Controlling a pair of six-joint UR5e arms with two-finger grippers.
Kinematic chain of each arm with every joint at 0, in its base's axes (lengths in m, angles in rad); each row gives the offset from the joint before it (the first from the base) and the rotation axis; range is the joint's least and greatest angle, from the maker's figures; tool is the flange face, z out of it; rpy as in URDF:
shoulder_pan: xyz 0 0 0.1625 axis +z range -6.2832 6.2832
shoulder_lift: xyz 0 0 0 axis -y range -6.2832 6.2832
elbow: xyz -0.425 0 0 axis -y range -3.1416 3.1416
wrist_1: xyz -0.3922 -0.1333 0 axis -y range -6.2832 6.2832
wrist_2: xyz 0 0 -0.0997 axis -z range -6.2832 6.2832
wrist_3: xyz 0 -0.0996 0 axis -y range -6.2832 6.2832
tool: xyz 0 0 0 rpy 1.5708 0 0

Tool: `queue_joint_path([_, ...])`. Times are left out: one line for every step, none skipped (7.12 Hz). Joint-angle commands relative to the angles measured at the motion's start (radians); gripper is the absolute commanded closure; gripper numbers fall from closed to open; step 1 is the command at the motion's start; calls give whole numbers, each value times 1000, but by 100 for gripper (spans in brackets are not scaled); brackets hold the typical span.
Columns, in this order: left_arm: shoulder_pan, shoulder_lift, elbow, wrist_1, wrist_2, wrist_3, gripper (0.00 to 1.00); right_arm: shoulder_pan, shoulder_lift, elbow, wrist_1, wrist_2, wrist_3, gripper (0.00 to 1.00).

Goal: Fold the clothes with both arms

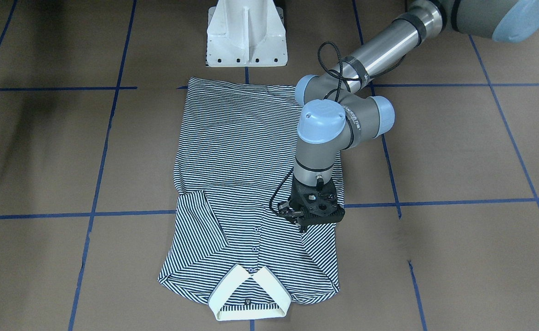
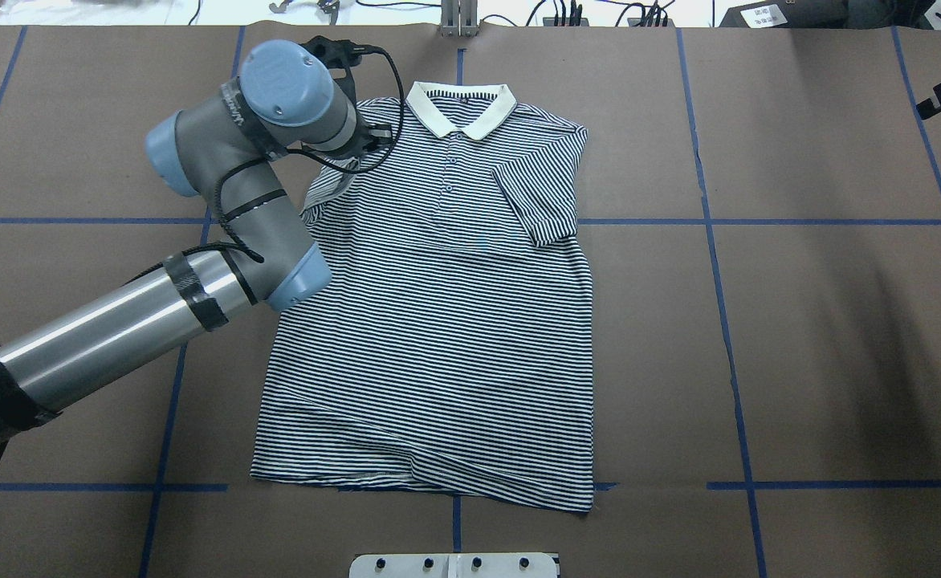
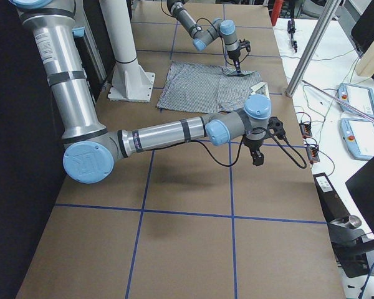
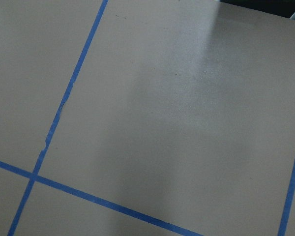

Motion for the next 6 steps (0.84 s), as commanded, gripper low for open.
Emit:
queue_joint_path([6, 2, -4, -3, 1, 128, 0, 0, -2, 7, 2, -1, 1, 0])
queue_joint_path([5, 3, -30, -3, -9, 153, 0, 0, 0, 16, 2, 0, 29, 0])
queue_joint_path([3, 26, -89, 7, -14, 170, 0, -17, 0, 59, 2, 2, 137, 0])
queue_joint_path([3, 78, -166, 8, -70, 170, 0, -58, -8, 123, 2, -3, 254, 0])
queue_joint_path([3, 147, -264, 8, -79, 170, 0, -111, -26, 199, 2, -13, 371, 0])
queue_joint_path([3, 196, -331, 11, -80, 170, 0, -200, -78, 325, 2, -77, 528, 0])
